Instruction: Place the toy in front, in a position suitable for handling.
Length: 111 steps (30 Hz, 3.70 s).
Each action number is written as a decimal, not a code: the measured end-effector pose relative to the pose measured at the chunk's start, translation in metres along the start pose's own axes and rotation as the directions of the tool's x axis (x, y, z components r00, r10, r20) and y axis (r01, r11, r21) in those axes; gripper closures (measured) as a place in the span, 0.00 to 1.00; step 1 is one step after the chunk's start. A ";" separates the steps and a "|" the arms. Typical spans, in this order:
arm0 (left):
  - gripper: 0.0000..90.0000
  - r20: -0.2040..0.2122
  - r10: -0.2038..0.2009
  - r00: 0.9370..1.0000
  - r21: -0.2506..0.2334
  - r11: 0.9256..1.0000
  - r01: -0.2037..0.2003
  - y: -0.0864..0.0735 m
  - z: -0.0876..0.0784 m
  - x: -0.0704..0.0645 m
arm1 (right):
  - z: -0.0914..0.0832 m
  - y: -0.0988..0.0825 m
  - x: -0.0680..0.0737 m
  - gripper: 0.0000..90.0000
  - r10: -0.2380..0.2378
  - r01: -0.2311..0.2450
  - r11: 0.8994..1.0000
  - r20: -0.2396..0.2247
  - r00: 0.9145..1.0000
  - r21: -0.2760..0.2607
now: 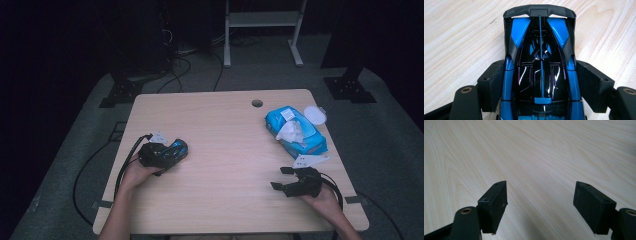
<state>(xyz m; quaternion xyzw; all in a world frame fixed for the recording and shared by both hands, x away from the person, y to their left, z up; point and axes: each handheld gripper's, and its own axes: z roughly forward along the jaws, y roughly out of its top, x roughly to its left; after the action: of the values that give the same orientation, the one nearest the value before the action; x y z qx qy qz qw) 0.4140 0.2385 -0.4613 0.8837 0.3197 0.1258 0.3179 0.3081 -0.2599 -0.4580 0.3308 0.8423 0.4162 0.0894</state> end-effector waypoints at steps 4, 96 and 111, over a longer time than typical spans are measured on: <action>0.30 0.009 0.006 1.000 -0.003 1.000 -0.006 -0.004 -0.002 0.001 | 0.000 0.000 0.000 0.29 -0.001 0.001 1.000 0.001 1.000 0.002; 0.14 0.236 0.303 0.923 -0.077 0.953 -0.293 0.102 0.076 -0.142 | -0.031 0.042 -0.002 0.29 -0.055 0.074 0.986 0.123 0.991 -0.150; 0.10 0.209 0.225 0.952 -0.154 0.969 -0.195 0.059 0.038 -0.120 | 0.002 0.061 -0.101 0.39 0.143 -0.108 0.989 0.438 0.888 -0.104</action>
<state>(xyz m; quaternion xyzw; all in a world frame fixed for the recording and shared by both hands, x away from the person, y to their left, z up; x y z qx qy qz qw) 0.3673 0.1077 -0.4553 0.8983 0.1768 0.0790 0.3945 0.4156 -0.2958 -0.4251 0.4670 0.7600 0.3665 0.2646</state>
